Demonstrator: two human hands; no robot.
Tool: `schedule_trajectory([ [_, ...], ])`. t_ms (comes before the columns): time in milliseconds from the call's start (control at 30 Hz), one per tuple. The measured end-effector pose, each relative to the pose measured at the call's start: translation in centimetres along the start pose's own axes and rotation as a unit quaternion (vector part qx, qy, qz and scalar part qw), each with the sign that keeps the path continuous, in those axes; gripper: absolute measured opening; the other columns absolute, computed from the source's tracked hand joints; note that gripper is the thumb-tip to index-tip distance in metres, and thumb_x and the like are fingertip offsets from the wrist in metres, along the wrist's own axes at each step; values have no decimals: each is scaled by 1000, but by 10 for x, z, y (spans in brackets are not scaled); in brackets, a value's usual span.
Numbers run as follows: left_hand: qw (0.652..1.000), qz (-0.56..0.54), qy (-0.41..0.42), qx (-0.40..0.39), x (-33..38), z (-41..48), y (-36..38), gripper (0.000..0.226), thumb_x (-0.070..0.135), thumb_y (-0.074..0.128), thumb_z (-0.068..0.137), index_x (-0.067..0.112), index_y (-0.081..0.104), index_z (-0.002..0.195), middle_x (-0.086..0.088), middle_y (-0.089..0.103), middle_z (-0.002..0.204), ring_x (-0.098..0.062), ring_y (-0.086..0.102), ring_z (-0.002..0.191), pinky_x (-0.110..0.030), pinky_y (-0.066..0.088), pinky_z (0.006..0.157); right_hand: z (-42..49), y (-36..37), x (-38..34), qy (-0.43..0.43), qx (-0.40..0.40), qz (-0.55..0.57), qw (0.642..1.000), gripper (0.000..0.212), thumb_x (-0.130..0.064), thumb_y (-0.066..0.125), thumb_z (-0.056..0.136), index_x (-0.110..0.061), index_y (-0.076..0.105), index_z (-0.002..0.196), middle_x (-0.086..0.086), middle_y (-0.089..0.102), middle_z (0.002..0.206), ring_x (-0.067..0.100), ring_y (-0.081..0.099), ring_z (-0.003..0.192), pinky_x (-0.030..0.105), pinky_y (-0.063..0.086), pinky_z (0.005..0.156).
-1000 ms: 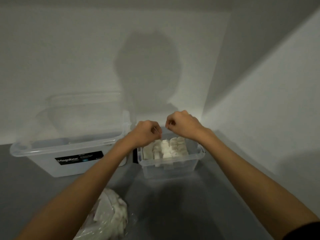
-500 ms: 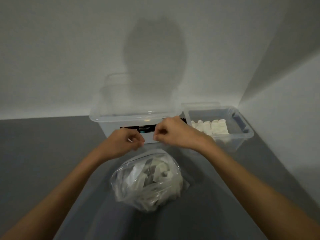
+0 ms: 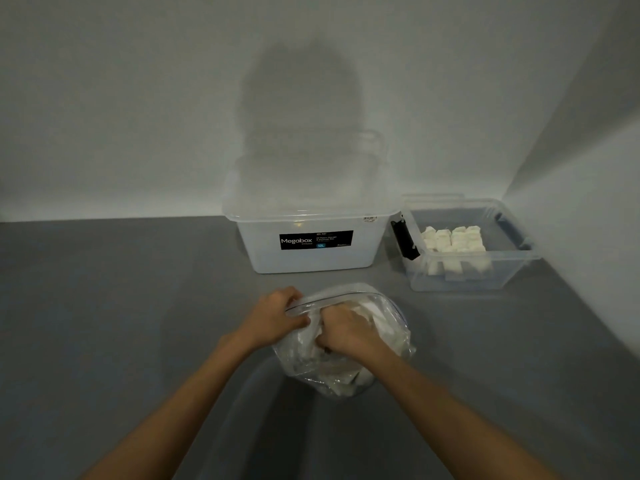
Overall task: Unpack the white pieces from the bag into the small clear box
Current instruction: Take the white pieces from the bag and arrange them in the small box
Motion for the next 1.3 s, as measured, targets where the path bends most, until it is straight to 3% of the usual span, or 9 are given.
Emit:
schedule_trajectory([
  [100, 1000, -15, -7, 4, -2, 0, 2, 27, 21, 70, 82, 9, 62, 105, -6, 66, 96, -23, 62, 89, -29, 46, 75, 2, 3, 0, -2, -3, 28, 1000, 31, -22, 68, 78, -10, 60, 106, 11, 58, 116, 31, 60, 102, 49, 50, 90],
  [233, 1000, -22, -3, 8, 3, 1, 1, 25, 20, 69, 83, 9, 61, 104, -6, 65, 92, -25, 62, 89, -28, 43, 70, -3, -8, 4, -21, -7, 38, 999, 15, -18, 67, 79, -12, 61, 91, 9, 64, 102, 26, 64, 94, 37, 53, 78],
  [400, 993, -77, 48, 75, 31, -10, -29, 64, 29, 76, 77, 23, 44, 132, 0, 49, 113, -14, 52, 95, -24, 42, 83, -15, -43, 11, -52, 39, 43, 997, 12, -11, 62, 84, -11, 58, 95, 3, 55, 92, 20, 56, 82, 23, 40, 59],
  [567, 975, -70, 143, 156, 75, -31, -55, 61, 23, 74, 80, 32, 44, 132, 9, 42, 116, -4, 45, 96, -2, 37, 73, -35, -62, 8, -102, 56, 26, 993, 9, -8, 61, 84, -10, 61, 93, -1, 54, 86, 17, 55, 82, 18, 37, 59],
  [700, 963, -76, 178, 188, 91, -40, -63, 41, 22, 70, 83, 31, 55, 120, 11, 49, 111, -1, 47, 91, 2, 35, 74, -55, -90, 0, -133, 114, 65, 982, 15, -10, 62, 85, -11, 65, 100, 3, 63, 87, 15, 60, 75, 24, 49, 68],
  [900, 964, -183, 150, 118, 93, -35, -55, 35, 37, 76, 75, 33, 60, 105, 16, 64, 99, 0, 59, 88, -14, 46, 70, -67, -140, 2, -151, 169, 260, 939, 7, -7, 71, 82, -8, 67, 88, 6, 68, 66, 11, 65, 55, 20, 53, 56],
  [1033, 955, -255, 116, 101, 79, -26, -48, 23, 28, 77, 77, 15, 68, 93, -2, 71, 81, -14, 68, 72, -35, 55, 69, -61, -137, 7, -147, 137, 347, 916, 13, -12, 73, 82, -3, 69, 89, 13, 70, 66, 13, 66, 57, 20, 54, 56],
  [1167, 950, -289, 63, 99, 54, -22, -41, 21, 18, 77, 78, 2, 67, 88, -18, 69, 80, -20, 62, 69, -36, 50, 65, -46, -108, 11, -125, 115, 172, 970, 8, -6, 62, 89, -5, 70, 90, 7, 68, 70, 14, 68, 61, 19, 55, 59],
  [1300, 949, -299, 21, 99, 34, -22, -36, 12, 17, 77, 78, 12, 69, 86, -3, 70, 76, -12, 66, 70, -25, 53, 62, -24, -54, 6, -116, 62, -55, 990, 18, -4, 56, 89, -5, 72, 96, 10, 68, 93, 24, 65, 80, 32, 54, 76],
])
Point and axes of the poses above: each hand's wrist, its own z-axis towards the middle knuckle, its own y-axis out of the palm, x = y × z, the point moved 9 cm from there along z, towards the middle knuckle
